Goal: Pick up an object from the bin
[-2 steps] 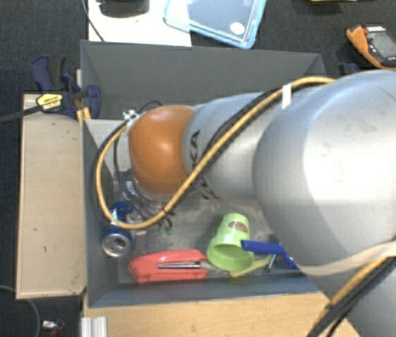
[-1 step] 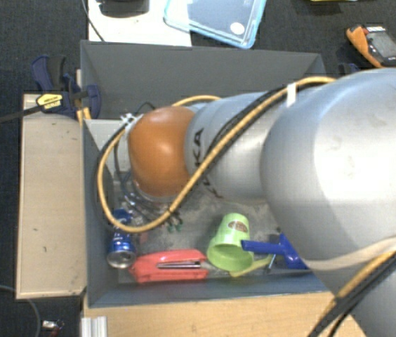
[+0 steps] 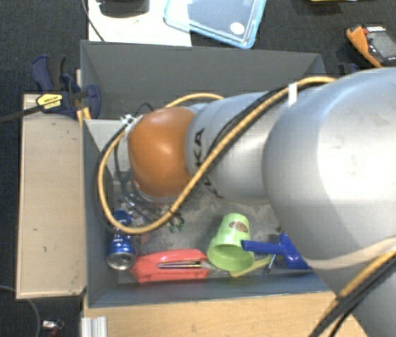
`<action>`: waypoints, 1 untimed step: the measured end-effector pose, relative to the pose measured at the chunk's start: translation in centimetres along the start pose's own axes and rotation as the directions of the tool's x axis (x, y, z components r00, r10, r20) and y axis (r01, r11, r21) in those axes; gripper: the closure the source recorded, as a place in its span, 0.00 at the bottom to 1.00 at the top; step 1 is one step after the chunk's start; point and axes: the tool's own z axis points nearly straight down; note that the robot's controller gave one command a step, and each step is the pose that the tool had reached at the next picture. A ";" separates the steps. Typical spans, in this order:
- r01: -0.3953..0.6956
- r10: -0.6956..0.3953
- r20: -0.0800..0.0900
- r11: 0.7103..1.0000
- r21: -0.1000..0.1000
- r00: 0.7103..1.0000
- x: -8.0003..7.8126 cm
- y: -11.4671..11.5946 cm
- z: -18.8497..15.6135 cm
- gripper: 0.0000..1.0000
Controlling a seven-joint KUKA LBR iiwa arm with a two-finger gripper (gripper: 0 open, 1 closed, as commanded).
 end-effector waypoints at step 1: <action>0.019 -0.019 -0.010 1.000 -0.002 1.000 0.3 0.1 -2.2 1.00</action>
Offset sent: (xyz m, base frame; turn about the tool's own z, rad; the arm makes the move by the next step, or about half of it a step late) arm -0.0018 -0.0001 0.1240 -0.0255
